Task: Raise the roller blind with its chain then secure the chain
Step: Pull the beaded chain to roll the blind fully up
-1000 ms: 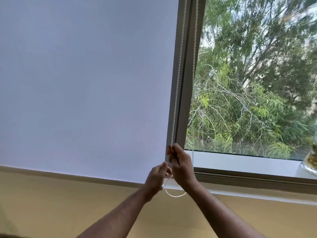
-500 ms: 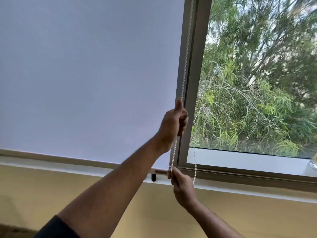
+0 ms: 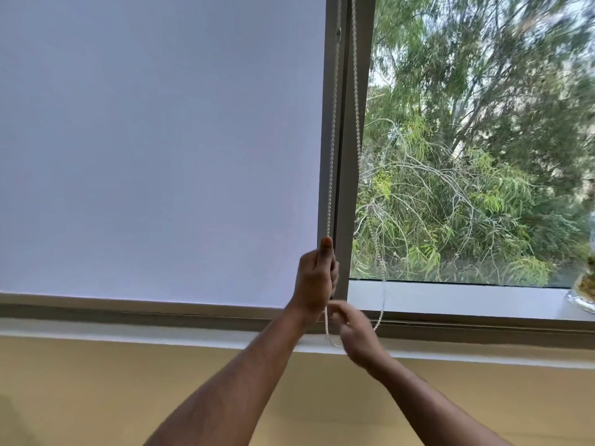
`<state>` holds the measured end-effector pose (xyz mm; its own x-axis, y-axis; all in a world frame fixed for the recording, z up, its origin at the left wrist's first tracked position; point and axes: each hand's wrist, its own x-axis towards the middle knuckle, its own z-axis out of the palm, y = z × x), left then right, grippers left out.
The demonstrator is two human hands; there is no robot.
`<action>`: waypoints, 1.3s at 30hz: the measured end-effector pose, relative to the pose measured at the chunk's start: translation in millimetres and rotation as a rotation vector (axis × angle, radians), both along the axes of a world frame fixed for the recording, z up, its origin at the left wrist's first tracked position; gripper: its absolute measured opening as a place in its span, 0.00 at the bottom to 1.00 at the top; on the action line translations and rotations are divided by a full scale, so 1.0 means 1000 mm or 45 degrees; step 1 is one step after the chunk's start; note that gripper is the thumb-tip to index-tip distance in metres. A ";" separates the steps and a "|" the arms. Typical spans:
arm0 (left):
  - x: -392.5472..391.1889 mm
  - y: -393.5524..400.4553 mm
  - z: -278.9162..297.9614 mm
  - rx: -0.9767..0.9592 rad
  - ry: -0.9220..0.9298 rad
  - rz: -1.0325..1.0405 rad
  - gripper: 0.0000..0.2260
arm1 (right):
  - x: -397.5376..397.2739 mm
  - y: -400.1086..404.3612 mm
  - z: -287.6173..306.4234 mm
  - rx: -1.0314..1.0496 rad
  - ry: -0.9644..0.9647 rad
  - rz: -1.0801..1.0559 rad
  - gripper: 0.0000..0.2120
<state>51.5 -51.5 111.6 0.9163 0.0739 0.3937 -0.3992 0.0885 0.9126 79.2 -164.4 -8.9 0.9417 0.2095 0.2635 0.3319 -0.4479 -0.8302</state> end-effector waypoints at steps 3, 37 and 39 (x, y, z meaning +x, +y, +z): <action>0.001 -0.001 -0.013 0.020 0.014 -0.014 0.26 | 0.008 0.000 0.049 0.540 0.151 -0.070 0.13; 0.006 0.033 0.078 0.009 -0.140 -0.188 0.25 | -0.013 0.031 0.049 -0.178 -0.914 -0.125 0.10; 0.004 0.024 0.097 0.017 -0.178 -0.181 0.24 | -0.011 0.028 0.047 -0.251 -0.920 -0.104 0.09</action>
